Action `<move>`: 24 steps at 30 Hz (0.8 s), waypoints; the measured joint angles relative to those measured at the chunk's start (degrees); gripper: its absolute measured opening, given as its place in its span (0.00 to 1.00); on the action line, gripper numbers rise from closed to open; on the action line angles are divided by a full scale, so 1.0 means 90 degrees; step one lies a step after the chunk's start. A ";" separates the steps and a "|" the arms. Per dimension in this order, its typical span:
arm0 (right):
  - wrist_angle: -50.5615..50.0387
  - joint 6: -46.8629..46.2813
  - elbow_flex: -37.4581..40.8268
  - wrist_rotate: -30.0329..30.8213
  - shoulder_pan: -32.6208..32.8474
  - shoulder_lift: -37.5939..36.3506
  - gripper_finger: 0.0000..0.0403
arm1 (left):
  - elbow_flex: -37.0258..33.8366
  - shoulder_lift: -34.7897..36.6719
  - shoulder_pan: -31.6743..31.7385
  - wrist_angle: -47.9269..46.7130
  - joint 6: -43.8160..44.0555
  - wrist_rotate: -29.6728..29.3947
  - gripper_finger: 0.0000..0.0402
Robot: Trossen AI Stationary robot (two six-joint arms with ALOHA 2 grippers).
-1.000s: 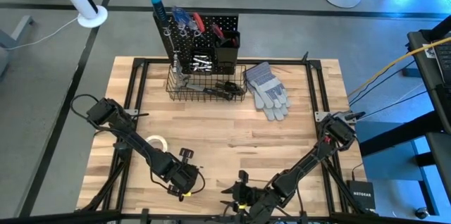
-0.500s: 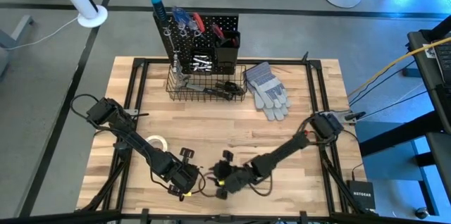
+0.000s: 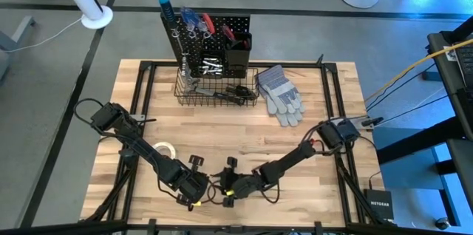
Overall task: Hang tools onto peg board
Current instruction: Put the hanger hook into the left black bin on the peg board
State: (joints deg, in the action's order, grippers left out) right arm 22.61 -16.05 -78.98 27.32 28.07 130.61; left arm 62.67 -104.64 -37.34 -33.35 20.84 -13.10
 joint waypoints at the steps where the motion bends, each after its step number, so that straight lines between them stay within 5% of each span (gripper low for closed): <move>1: -0.0016 0.0004 0.0000 0.0062 -0.0026 -0.0002 0.38 | 0.0000 0.0000 0.0000 0.0000 0.0004 -0.0010 0.00; 16: 0.0105 0.0070 -0.0558 -0.0250 -0.0170 0.0713 0.38 | 0.0005 0.0002 0.0250 0.0209 0.0226 -0.0074 0.00; 24: -0.0869 -0.0290 -0.0877 0.0002 -0.0240 0.0789 0.37 | 0.0007 0.0002 0.0285 0.0433 0.0204 -0.0075 0.00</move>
State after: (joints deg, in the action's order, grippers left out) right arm 14.79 -18.66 -86.87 27.34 25.91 137.71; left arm 62.74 -104.62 -34.77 -29.45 22.68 -13.77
